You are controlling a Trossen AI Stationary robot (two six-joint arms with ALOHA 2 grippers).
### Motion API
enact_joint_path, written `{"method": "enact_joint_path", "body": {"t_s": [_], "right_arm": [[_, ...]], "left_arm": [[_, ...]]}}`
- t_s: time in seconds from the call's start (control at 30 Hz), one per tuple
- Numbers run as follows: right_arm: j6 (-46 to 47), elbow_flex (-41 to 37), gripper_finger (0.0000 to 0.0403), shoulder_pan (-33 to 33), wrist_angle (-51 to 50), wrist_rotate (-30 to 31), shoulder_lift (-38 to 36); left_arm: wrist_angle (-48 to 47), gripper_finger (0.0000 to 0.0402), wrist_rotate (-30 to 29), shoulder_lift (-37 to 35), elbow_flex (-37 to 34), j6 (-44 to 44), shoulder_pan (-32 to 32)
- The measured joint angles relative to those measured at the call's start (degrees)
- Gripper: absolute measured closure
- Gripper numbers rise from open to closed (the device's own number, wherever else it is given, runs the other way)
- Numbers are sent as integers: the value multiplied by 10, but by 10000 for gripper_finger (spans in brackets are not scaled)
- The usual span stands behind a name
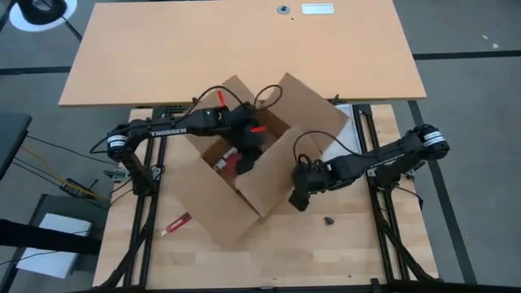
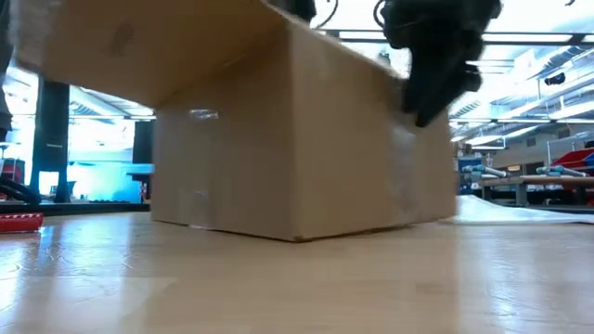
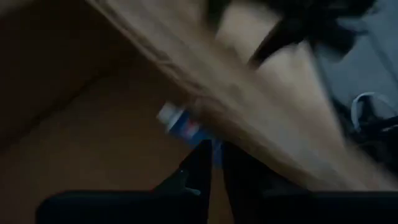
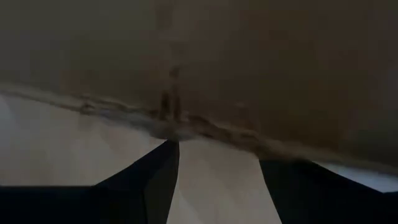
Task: Unpack boxes
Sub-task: Open the cardboard box using the cutter
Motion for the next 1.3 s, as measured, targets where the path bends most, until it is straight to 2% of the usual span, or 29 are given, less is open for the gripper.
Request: {"method": "enact_joint_path", "body": {"t_s": [0.13,0.3,0.53,0.67,0.83,0.9,1.07,1.17,1.3], "right_arm": [[-13,1,174,-16,18,8,-4],[-30,3,174,-34,43,-12,-21],[-57,73,174,-26,-67,-38,-103],[-76,117,174,-15,-67,-55,-157],[-86,140,174,-8,-14,6,-194],[-102,142,174,-7,39,39,-196],[-133,141,174,-13,55,88,-178],[-138,140,174,-14,28,85,-156],[-122,141,174,-9,-80,42,-123]], "left_arm": [[24,359,8,0,27,-17,-21],[74,360,-5,1,32,-28,-53],[135,360,-44,2,31,-30,-83],[173,360,-48,17,31,-57,-96],[196,360,-54,48,31,-73,-110],[195,360,-55,63,32,-75,-114],[188,360,-54,101,30,-90,-125],[181,360,-56,110,31,-90,-129],[159,360,-74,107,31,-88,-129]]}}
